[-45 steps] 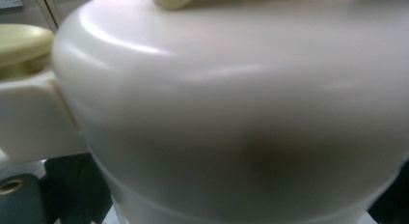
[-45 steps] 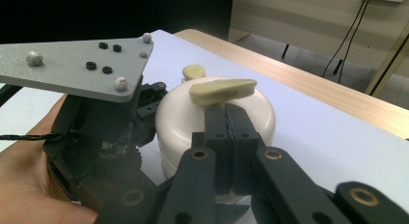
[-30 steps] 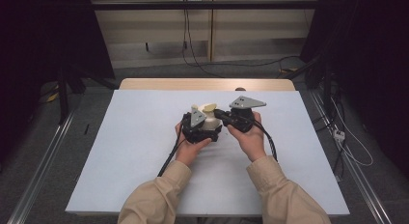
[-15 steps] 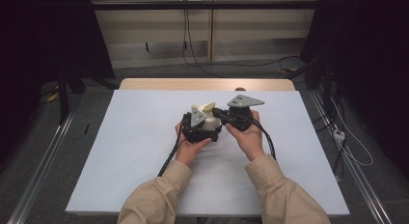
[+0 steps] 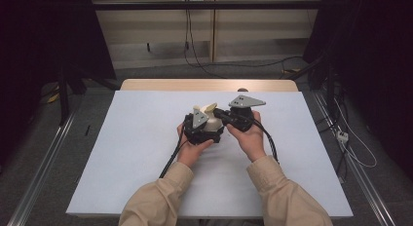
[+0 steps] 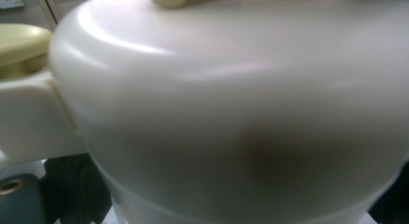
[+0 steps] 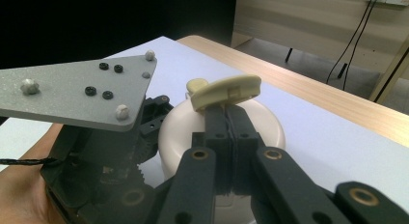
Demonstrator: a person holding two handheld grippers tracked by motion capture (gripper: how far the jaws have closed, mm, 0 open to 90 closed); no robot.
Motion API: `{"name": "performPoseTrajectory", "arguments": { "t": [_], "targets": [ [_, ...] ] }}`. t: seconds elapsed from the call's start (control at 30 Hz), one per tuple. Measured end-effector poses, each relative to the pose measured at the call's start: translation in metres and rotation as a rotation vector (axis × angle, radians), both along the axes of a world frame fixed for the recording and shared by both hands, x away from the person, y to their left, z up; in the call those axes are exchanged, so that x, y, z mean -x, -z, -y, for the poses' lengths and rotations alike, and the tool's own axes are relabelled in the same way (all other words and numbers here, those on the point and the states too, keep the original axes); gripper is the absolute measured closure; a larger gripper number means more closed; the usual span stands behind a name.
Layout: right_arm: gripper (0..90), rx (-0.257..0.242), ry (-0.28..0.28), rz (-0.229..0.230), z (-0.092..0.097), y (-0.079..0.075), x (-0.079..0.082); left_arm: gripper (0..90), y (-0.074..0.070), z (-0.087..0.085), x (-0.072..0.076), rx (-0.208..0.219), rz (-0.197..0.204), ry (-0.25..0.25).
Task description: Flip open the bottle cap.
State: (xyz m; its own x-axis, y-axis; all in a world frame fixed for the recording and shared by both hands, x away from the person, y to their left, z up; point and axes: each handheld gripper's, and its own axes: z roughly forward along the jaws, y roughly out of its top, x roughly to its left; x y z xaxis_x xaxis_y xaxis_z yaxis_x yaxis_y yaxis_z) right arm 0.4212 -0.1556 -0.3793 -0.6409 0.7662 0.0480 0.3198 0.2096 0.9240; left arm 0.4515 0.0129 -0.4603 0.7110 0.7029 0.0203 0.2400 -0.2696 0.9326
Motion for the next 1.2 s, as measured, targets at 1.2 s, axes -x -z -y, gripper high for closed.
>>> {"name": "performPoseTrajectory", "arguments": {
  "t": [1.2],
  "targets": [
    [89.2,0.001,0.001,0.005,-0.0055,-0.0015,-0.0062,4.8,0.0000,0.0004,0.0001,-0.005,0.002,-0.003]
  ]
}}
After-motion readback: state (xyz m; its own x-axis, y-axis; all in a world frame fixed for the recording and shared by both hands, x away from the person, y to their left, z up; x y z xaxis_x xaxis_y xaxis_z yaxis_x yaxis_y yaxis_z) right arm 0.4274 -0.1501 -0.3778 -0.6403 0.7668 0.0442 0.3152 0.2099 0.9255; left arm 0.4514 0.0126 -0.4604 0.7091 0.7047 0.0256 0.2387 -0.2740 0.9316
